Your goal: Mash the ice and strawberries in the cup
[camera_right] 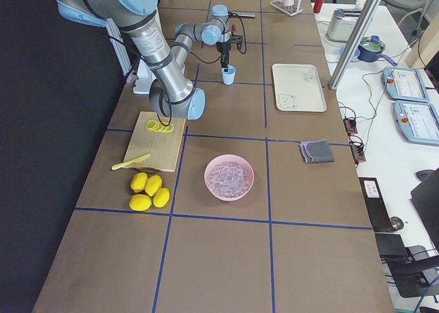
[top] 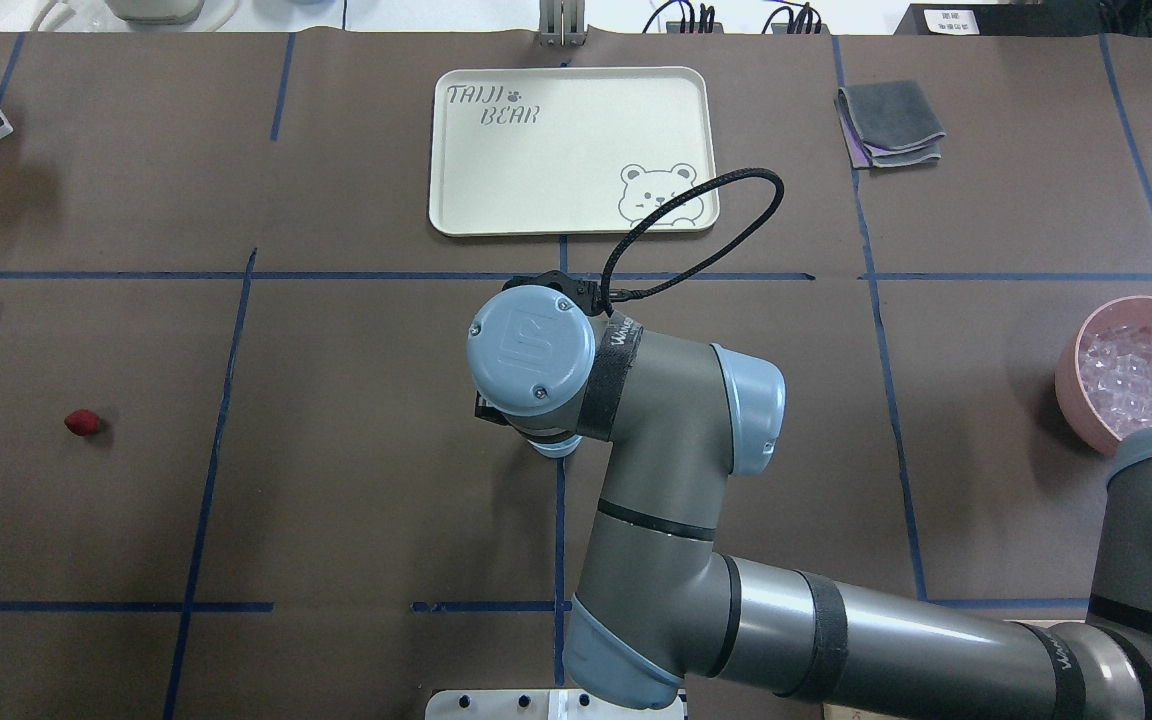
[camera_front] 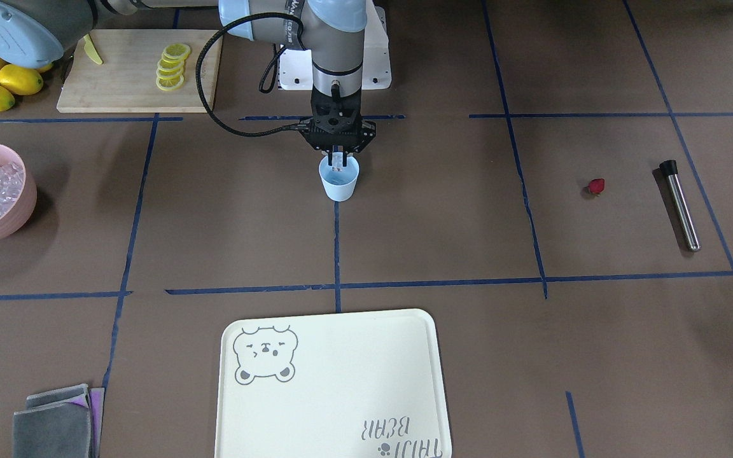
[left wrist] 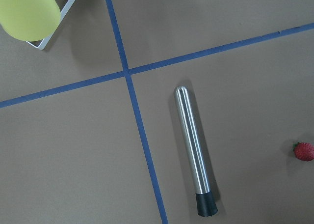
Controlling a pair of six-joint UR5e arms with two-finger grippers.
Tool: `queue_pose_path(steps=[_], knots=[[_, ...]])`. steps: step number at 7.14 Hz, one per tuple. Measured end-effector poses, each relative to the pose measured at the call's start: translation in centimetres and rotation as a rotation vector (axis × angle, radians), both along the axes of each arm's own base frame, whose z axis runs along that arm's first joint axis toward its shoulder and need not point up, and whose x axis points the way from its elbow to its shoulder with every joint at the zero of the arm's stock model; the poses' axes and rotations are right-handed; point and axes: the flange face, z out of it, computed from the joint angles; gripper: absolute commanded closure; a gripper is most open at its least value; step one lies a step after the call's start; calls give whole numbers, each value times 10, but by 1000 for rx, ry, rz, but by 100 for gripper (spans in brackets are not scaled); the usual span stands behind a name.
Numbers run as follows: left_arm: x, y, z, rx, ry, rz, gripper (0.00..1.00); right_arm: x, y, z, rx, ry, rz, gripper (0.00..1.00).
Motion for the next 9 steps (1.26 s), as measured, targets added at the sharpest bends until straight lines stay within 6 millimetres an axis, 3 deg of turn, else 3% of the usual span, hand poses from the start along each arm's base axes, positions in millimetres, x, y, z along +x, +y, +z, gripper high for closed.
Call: queue_pose_path(steps=[4, 6, 7, 9], knots=[[0, 0, -1, 2, 1, 0, 0, 6, -8, 1, 2, -2, 7, 1], [0, 0, -1, 3, 0, 0, 0, 25, -33, 3, -4, -5, 32, 1], [0, 0, 0, 0, -2, 0, 0, 46, -59, 5, -13, -11, 35, 1], [0, -1, 0, -3, -5, -3, 0, 121, -121, 36, -2, -13, -13, 1]])
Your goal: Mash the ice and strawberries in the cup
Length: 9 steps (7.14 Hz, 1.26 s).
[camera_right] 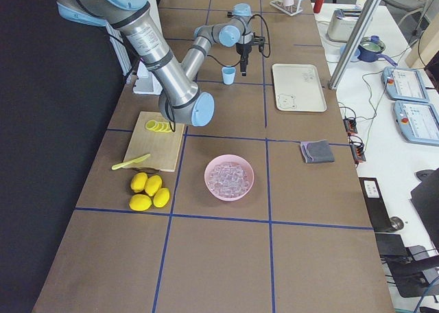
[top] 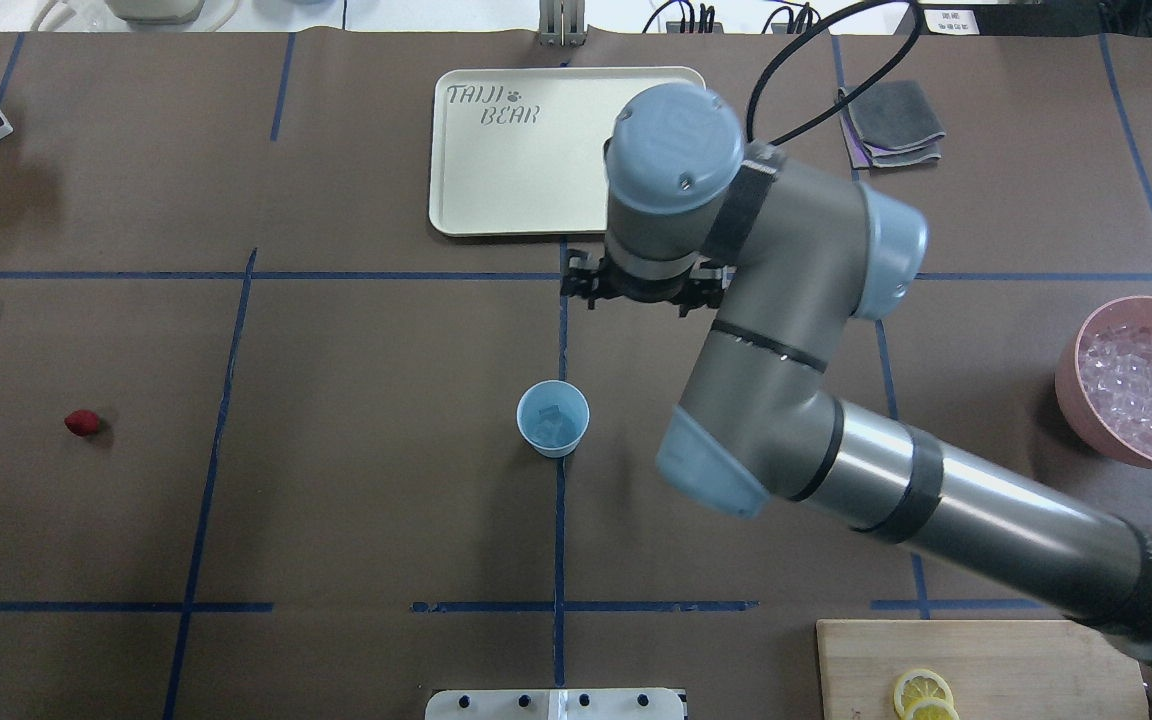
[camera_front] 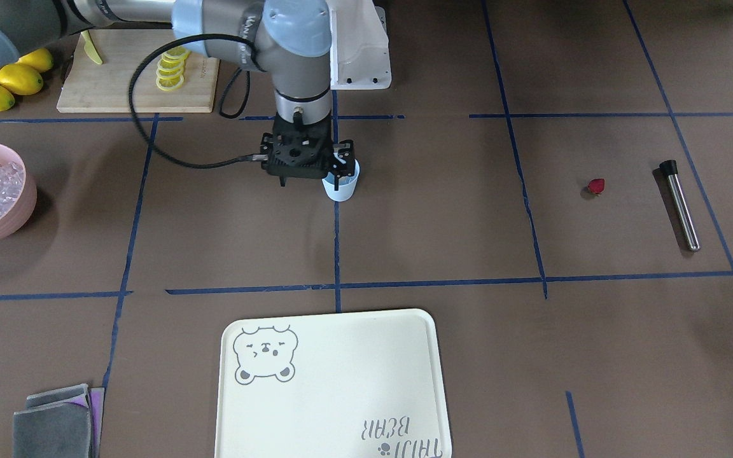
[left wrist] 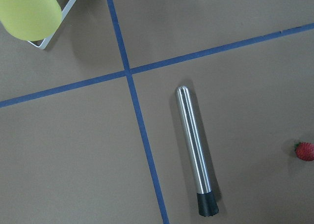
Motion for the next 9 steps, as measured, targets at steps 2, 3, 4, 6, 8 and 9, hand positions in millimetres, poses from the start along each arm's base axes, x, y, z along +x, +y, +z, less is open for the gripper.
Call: queue_pose_path(steps=[2, 3, 4, 6, 8, 9], knots=[[1, -5, -5, 11, 3, 1, 0, 105, -56, 68, 57, 28, -94, 1], [3, -7, -6, 16, 4, 4, 0, 159, -74, 109, 89, 51, -149, 1], [4, -9, -7, 35, 5, 8, 0, 219, -87, 152, 113, 62, -202, 1], [14, -20, -20, 141, 11, 27, 0, 347, -88, 246, 146, 56, -292, 1], [28, -31, -33, 195, 18, 54, 0, 461, -47, 344, 171, 53, -359, 0], [31, -34, -36, 204, 20, 59, 0, 506, -13, 391, 146, 54, -357, 0]])
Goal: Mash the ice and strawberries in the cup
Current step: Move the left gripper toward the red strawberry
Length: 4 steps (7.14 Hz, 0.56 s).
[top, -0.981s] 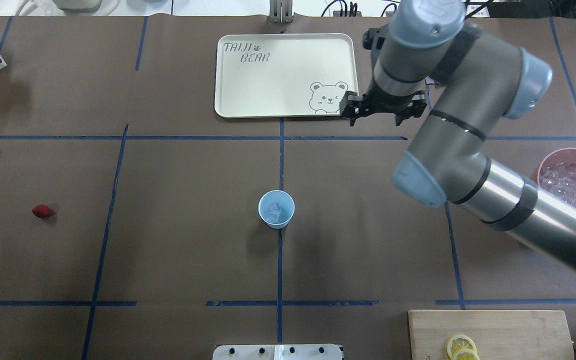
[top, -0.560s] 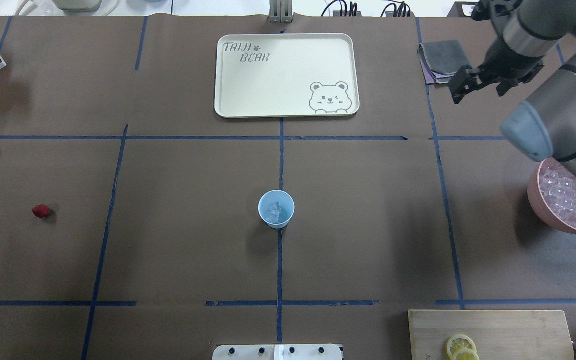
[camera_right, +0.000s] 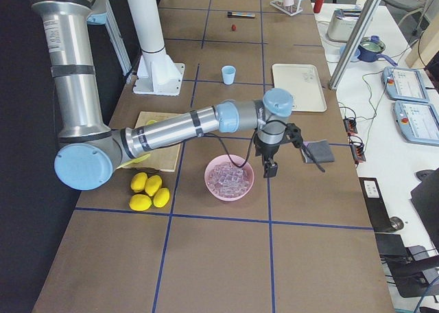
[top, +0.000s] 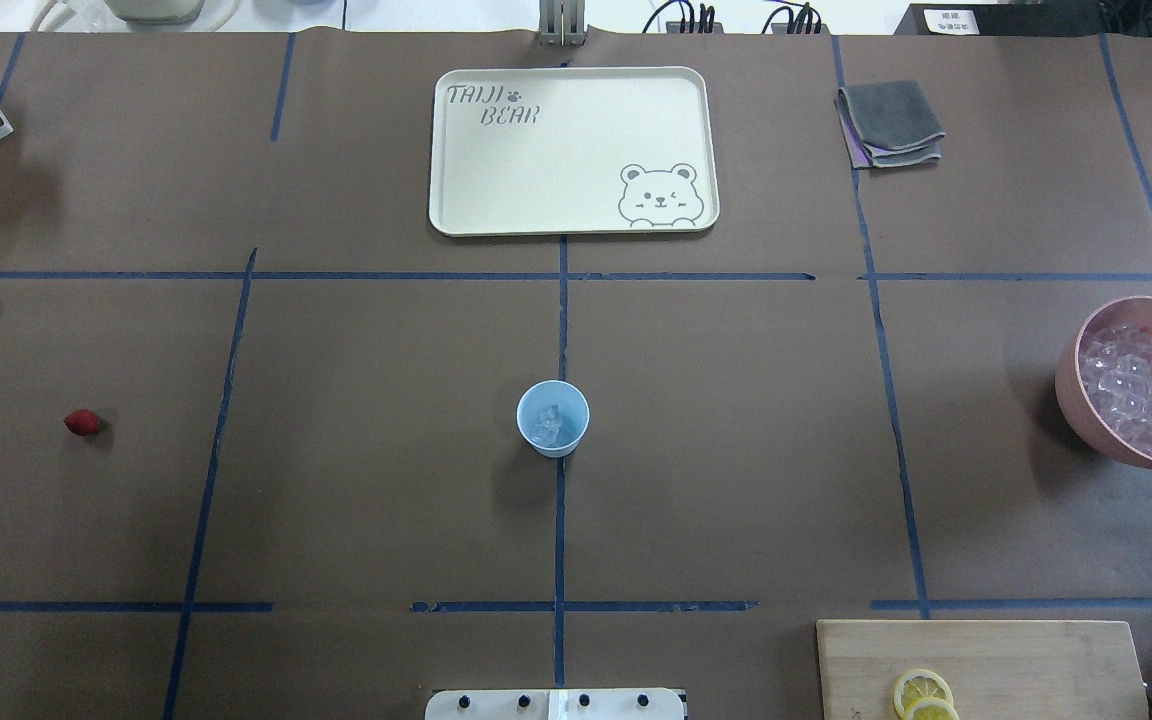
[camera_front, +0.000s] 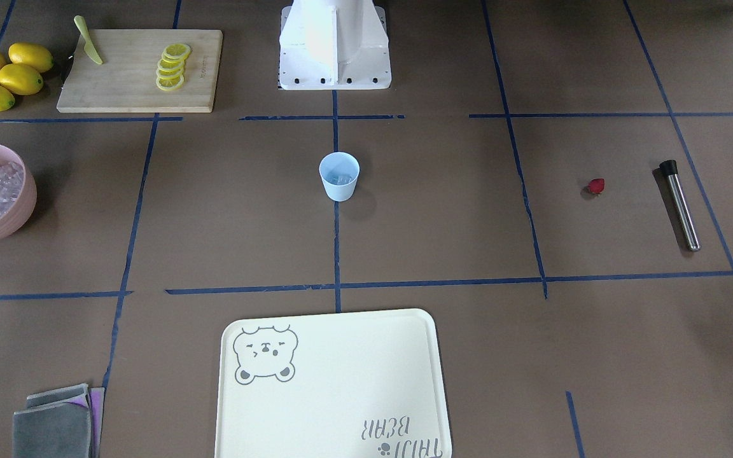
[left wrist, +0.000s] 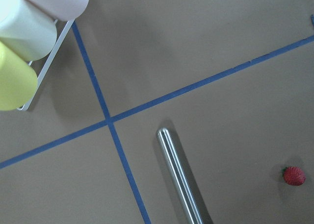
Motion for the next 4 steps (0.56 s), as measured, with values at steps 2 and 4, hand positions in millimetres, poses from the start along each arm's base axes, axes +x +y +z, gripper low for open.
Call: queue_pose_path(steps=[2, 4], knots=[[6, -4, -14, 28, 4, 12, 0, 53, 68, 64, -95, 1, 67, 0], [37, -3, -22, 0, 14, 31, 0, 63, 98, 85, -124, 0, 97, 0]])
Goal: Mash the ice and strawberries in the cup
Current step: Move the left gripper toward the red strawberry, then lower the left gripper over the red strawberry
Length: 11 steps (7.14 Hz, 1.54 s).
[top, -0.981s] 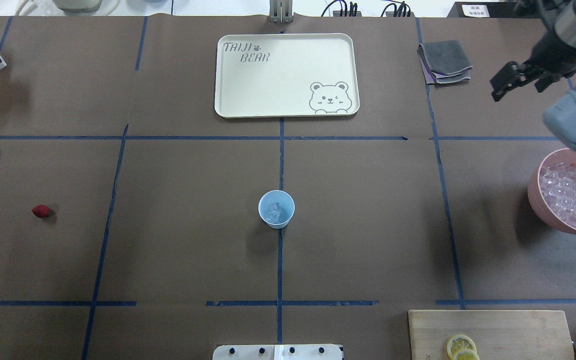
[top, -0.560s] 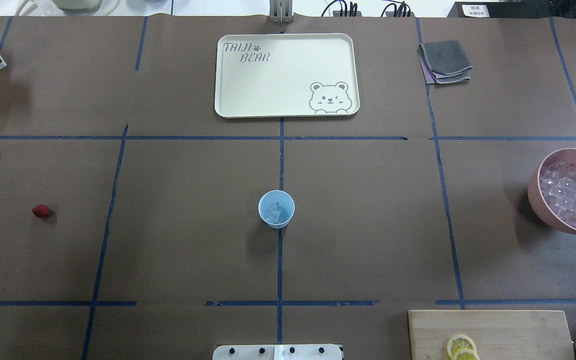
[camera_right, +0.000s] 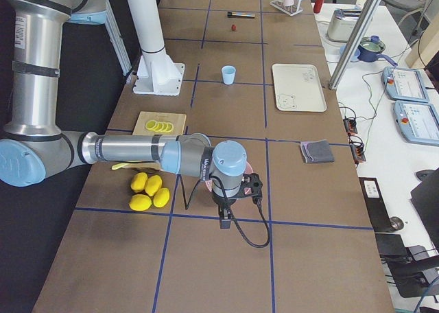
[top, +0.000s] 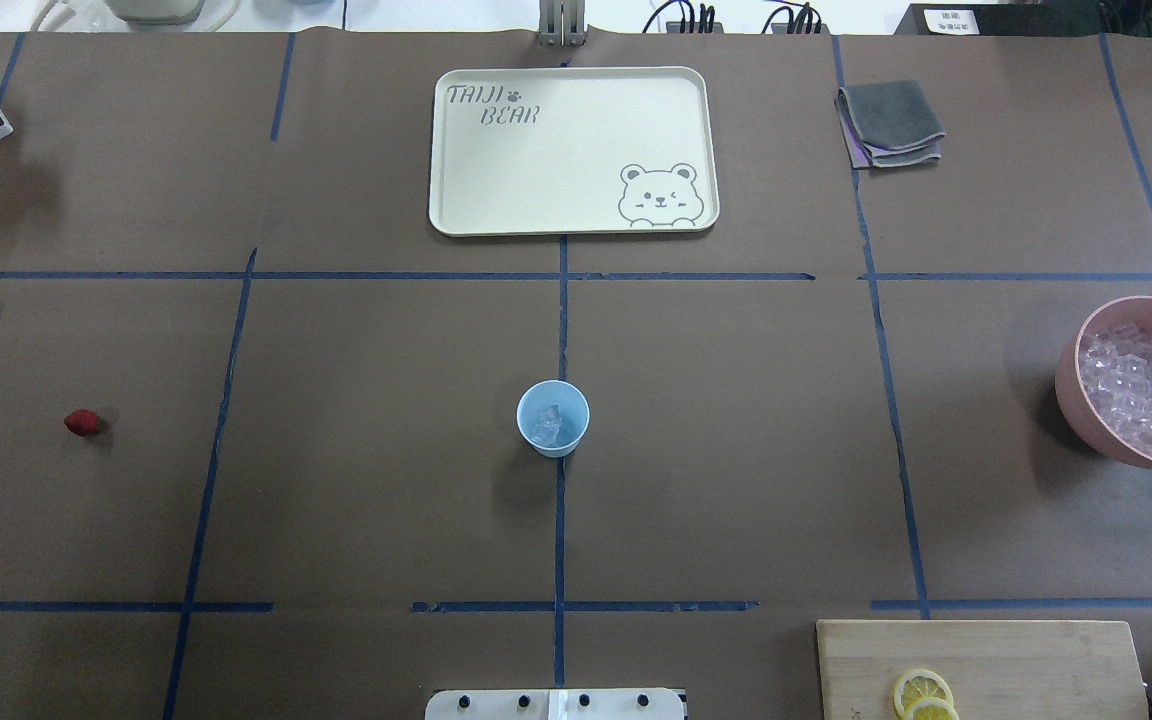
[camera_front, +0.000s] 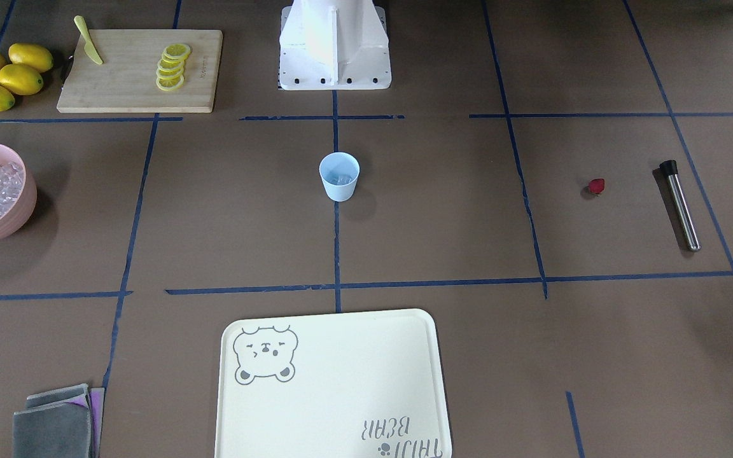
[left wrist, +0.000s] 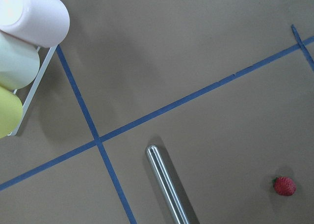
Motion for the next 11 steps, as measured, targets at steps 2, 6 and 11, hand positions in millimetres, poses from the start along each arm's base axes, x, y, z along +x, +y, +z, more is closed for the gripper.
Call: queue_pose_path(steps=[2, 6, 11], knots=[[37, 11, -11, -82, 33, -63, 0, 1, 6, 4, -3, 0, 5, 0], [154, 59, 6, -144, 39, -150, 0, 1, 6, 6, -5, 1, 5, 0], [238, 90, 45, -160, 8, -147, 0, 1, 7, 7, -8, 2, 5, 0]])
